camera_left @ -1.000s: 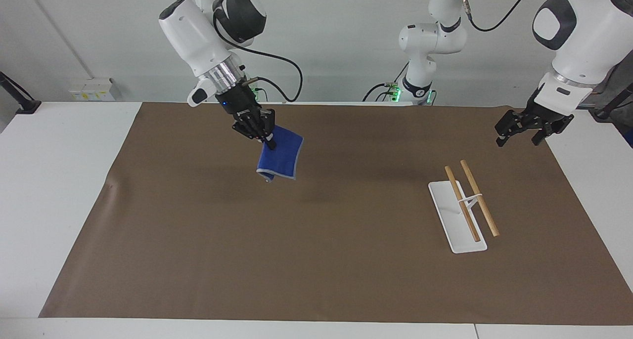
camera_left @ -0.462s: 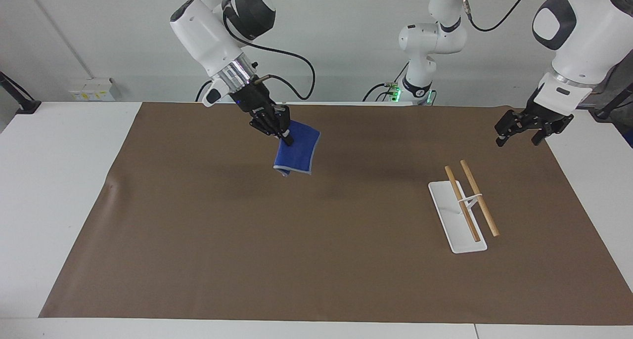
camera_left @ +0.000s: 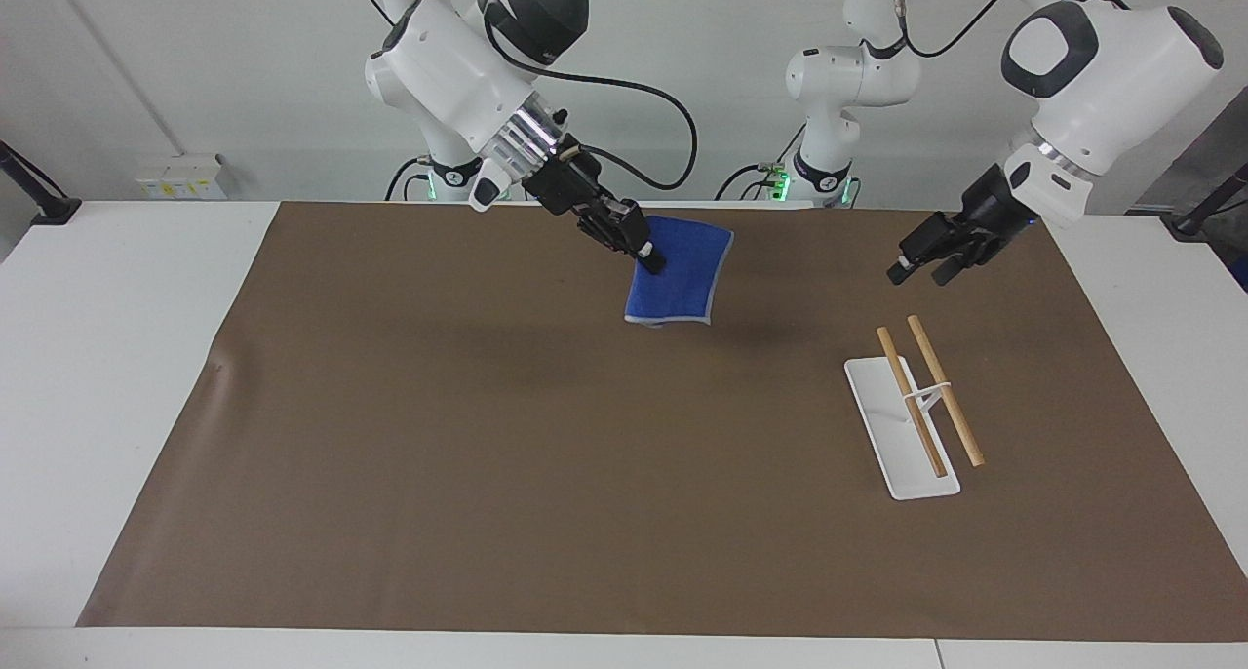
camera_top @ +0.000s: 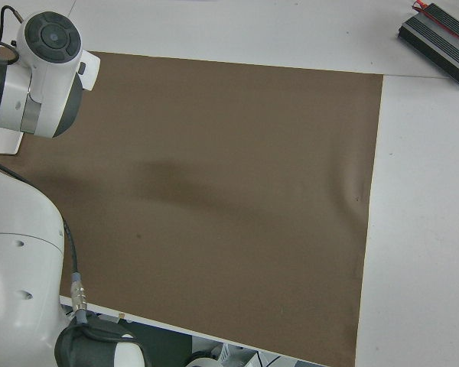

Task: Right arm passes towel to left arm to hang
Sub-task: 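Bring the towel to the left gripper while the left gripper grasps it, then open the right gripper and withdraw it while the left gripper holds towel, then carry the towel with the left gripper over the wooden sticks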

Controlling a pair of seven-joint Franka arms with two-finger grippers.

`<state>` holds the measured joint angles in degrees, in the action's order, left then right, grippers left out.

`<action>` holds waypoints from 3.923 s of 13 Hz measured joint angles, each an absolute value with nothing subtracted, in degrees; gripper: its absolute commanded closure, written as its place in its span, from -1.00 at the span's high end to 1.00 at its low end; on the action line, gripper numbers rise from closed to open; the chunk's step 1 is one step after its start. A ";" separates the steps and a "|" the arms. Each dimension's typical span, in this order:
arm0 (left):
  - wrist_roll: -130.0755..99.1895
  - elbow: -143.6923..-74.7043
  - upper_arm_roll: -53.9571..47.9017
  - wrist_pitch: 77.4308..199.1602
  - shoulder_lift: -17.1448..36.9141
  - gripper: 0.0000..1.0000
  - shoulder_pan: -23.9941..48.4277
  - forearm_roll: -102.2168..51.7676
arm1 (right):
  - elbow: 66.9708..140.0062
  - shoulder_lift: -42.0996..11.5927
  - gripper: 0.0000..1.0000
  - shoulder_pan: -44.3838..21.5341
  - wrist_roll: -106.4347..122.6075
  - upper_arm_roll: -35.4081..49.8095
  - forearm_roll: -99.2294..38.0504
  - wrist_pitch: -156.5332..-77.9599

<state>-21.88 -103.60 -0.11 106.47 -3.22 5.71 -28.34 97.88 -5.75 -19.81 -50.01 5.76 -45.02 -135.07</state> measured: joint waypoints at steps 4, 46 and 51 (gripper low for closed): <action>-48.78 -104.93 -11.01 118.59 -3.59 1.00 5.92 -37.39 | 95.53 -8.04 -1.00 -20.16 -51.35 5.78 -45.04 -135.07; -36.68 -115.22 -16.75 143.00 -3.40 -1.00 4.07 -43.42 | 94.82 -3.76 1.00 -6.08 -41.38 4.61 -16.35 -119.90; -15.74 -115.54 -9.86 147.24 2.54 -1.00 3.63 -43.42 | 94.34 -0.84 1.00 -3.53 -31.08 4.54 -4.51 -107.89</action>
<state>-15.74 -115.54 -9.86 147.24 2.54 3.63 -43.42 94.34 -0.84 -3.53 -31.08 4.54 -4.51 -107.89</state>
